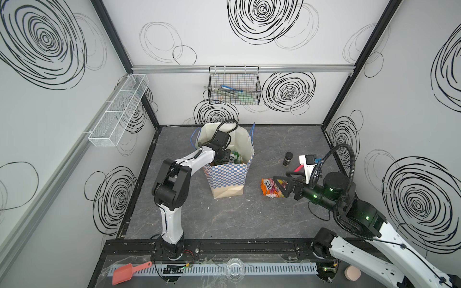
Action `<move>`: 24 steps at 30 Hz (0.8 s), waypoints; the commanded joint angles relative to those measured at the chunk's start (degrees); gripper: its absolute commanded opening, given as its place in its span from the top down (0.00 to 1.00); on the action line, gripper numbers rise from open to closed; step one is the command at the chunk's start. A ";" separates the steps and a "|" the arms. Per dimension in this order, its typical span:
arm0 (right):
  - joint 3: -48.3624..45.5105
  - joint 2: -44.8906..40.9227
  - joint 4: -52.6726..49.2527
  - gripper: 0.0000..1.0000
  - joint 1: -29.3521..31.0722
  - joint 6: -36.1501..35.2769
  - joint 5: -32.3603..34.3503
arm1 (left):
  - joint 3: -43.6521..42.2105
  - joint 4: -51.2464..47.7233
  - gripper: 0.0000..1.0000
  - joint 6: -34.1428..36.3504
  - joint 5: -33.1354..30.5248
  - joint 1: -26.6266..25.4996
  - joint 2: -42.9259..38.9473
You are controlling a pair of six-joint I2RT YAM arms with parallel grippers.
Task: Take the snacks out of the paper bag
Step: 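Move the left gripper back into the bag and grasp the green Fox's packet, then lift the green Fox's Spring Tea packet out of the bag with the left gripper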
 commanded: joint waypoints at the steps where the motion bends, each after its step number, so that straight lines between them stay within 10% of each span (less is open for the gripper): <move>1: 0.17 -0.34 0.91 0.03 0.39 0.31 0.73 | -2.43 -2.48 0.89 -0.39 1.27 0.25 -0.48; 24: -1.57 -0.37 3.65 0.03 0.39 2.37 1.69 | -1.31 -1.65 1.00 1.66 1.32 0.31 -17.47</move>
